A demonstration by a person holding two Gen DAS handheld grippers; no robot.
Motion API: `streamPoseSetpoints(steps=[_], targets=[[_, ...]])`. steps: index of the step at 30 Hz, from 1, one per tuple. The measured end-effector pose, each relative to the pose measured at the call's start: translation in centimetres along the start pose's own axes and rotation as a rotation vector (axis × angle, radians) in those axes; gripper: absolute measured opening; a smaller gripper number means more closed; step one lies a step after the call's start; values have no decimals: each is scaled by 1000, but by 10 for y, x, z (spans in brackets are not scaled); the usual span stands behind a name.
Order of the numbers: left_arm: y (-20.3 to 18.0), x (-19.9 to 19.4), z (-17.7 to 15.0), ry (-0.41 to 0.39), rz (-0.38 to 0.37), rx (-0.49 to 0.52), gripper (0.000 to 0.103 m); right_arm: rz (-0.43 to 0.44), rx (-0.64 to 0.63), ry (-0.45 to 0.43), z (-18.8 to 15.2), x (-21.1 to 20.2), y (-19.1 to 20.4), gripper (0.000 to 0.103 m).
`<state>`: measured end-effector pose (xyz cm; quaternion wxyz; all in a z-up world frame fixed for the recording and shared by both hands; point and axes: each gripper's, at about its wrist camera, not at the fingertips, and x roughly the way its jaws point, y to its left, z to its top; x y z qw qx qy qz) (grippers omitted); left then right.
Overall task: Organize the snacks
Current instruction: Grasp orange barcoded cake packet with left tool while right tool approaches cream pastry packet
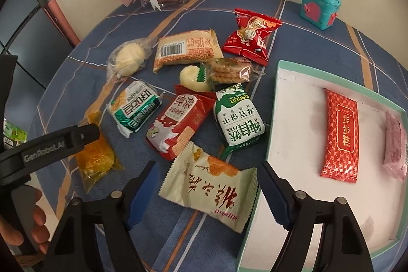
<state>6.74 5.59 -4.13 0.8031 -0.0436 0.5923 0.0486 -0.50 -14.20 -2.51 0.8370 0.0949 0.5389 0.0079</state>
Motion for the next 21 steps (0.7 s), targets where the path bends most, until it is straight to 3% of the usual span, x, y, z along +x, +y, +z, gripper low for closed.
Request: streamPoseSetpoints(steps=[11,21], targets=[[-1,23,2,67,-10,5,89,11,-11,46,7,21,1,77],[-3,29,-12,105,-53,16,66,92,58,91,0,15,-7,77]])
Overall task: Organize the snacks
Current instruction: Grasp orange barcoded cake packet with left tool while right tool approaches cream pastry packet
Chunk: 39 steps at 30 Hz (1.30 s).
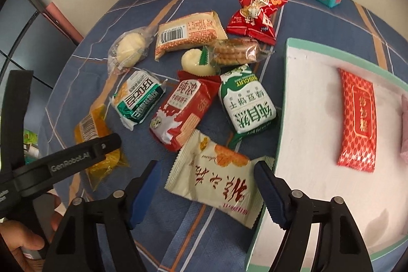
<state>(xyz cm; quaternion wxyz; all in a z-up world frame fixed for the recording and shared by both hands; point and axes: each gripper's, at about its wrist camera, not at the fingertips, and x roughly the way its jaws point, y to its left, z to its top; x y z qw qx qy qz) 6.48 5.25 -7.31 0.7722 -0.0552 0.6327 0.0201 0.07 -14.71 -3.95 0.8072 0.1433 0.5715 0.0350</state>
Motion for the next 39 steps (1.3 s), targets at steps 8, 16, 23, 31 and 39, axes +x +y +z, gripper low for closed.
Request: streamPoseSetpoints(steps=[8,16,23,31,39], targets=[[-4,4,-5,13,8,22,61,-20,-2,36,-8,-1,3,77],[-28,1,-4,17,20,42,55,-31,4,49,-10,4,10,78],[-30,4,-2,24,15,35,55,-18,-19,46,-10,12,26,77],[-25,4,0,27,19,35,55,-37,16,14,-10,10,34,70],[-17,8,1,34,15,31,55,-130,-9,42,-13,29,36,70]])
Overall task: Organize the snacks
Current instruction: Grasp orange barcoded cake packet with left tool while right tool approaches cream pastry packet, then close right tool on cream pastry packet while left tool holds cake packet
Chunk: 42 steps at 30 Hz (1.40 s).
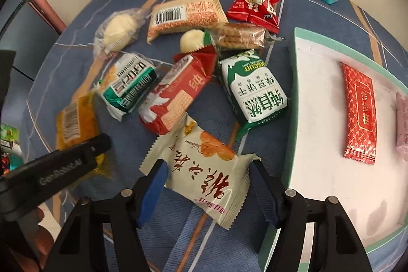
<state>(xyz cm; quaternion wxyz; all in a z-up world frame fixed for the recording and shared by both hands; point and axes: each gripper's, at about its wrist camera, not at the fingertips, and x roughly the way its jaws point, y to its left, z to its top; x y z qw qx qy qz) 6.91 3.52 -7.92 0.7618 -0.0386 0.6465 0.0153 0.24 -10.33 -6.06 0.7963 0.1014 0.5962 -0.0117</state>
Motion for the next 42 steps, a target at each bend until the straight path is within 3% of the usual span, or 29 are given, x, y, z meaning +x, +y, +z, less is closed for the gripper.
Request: streamPoseSetpoints(steps=[11,14,19,25,42], targets=[[-8,9,-1,0,21,8,55,-19,-24,-8,-5,9,13,69],[-10,10,-1,0,19,5,55,-7,-22,-10,-7,9,12,66],[-10,4,0,-5,11,10,44,5,-23,-9,-6,11,9,64],[-13,0,1,-13,-24,7,41,16,-12,-2,2,5,-3,63],[-12,-46,0,-129,-78,-5,40,62,34,-12,3,-32,-30,60]])
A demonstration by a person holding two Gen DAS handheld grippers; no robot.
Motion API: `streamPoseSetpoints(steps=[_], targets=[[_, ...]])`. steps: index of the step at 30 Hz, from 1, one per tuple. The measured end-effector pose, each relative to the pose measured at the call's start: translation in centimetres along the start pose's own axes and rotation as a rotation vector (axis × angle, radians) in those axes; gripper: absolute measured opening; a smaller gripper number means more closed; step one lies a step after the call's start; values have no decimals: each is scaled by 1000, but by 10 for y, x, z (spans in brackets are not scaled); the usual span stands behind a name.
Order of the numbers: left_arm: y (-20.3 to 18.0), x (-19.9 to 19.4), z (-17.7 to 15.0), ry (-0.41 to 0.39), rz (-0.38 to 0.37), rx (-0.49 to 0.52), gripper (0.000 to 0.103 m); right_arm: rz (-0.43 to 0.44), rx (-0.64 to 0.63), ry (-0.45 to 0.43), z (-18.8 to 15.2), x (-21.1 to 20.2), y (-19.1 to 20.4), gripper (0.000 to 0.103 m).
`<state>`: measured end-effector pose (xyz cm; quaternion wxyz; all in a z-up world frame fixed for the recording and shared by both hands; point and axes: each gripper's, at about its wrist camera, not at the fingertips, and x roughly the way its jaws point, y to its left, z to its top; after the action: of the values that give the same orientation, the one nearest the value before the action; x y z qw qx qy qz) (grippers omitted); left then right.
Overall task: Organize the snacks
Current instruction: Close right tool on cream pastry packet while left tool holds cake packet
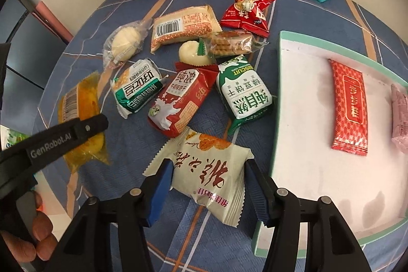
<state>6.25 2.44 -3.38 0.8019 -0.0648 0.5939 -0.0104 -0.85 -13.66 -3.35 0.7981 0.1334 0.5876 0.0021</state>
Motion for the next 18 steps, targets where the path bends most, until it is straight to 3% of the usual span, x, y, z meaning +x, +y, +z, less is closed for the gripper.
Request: streamPoseSetpoints(steps=[12,13,14,15,18], targets=[[-5,-20,1,-53,-33,-7,40,29,-7,-61,-7,-45,-10,55],[-6,-21,1,-54,-34,-6,40,32,-5,-66,-7,-47,-9,52],[-6,-22,1,-56,-34,-4,40,33,-4,-76,-8,-50,-8,34],[-7,-22,0,-56,-33,-1,40,34,-4,-84,-8,-53,-9,27],[-8,-21,-1,-49,-32,8,40,43,-4,-92,-9,-52,-9,27]])
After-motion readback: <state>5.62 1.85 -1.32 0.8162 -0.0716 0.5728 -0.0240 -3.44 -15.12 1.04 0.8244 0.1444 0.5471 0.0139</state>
